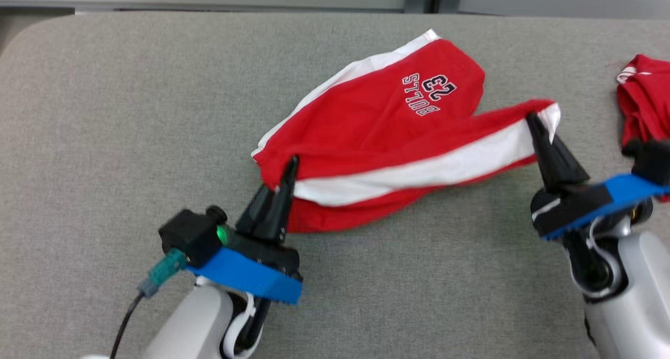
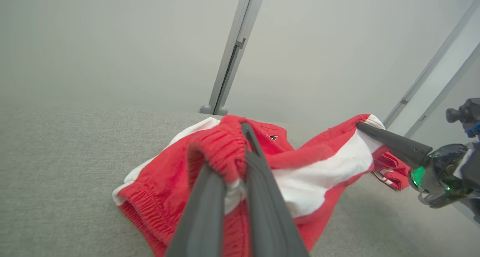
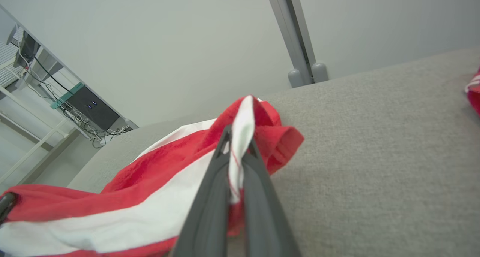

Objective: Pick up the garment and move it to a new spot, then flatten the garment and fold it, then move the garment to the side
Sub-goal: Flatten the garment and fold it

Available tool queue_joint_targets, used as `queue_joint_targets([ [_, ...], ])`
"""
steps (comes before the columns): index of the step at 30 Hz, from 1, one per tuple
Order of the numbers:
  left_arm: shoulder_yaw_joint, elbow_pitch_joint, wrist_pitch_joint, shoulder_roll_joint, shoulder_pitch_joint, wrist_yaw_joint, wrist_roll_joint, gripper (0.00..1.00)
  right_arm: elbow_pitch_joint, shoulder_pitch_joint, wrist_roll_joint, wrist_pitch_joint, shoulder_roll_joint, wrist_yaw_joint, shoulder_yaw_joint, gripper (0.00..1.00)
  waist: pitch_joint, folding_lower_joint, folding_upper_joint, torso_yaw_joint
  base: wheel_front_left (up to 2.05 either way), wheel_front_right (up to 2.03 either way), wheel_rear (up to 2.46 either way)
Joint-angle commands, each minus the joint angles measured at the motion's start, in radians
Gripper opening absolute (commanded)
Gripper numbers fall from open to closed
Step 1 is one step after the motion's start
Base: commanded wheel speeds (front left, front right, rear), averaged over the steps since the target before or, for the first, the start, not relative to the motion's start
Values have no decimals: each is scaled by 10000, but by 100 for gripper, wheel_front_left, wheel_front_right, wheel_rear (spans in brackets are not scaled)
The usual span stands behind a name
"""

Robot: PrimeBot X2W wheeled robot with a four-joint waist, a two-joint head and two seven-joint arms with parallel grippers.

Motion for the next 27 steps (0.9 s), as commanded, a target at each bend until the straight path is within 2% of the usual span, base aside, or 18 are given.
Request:
queue_joint_targets([
  [1,84,140,-45,-44,-361,-25,-99,0,246,-471,-126,168,25,5,-69,0,216,-1,-1,136,0,0,0],
  [13,406,1212,-47,-332,-2077,-25,-446,0,2621,-3717,-837,1276,185,5,-224,0,1182,-1,-1,585,0,0,0],
  [19,470,1715,-47,-577,-2756,-26,-521,0,3960,-5262,-1386,1364,260,5,-141,0,1650,-1,-1,848,0,0,0],
  [26,745,2213,-47,-815,-3219,-25,-388,0,5620,-6644,-1894,991,452,4,40,0,1964,-1,-1,971,0,0,0],
  [27,769,2329,-47,-841,-3223,-25,-390,0,5844,-6794,-1972,872,467,5,60,42,1982,-1,-1,975,0,0,0],
])
